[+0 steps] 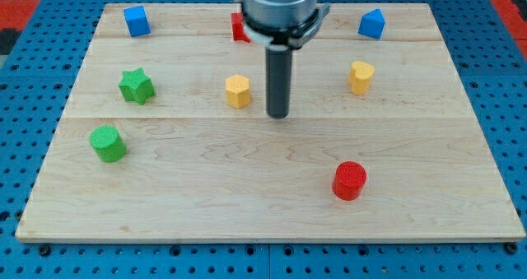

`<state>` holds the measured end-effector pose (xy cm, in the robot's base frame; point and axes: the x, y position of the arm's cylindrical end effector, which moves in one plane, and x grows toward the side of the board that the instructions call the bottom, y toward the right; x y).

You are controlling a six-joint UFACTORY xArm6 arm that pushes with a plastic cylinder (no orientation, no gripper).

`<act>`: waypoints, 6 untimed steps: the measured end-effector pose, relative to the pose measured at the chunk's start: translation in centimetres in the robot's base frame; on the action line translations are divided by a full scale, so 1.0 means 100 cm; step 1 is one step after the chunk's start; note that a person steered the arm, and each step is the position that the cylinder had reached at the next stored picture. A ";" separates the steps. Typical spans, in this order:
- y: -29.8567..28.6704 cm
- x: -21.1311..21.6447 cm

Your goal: Slightly push the yellow heart downwards of the board

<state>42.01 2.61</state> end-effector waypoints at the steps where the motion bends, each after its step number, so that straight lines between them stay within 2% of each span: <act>1: 0.032 -0.052; 2: 0.053 -0.075; 3: 0.175 -0.074; 4: 0.197 -0.041; 5: 0.184 -0.041; 6: 0.178 -0.073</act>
<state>34.75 20.45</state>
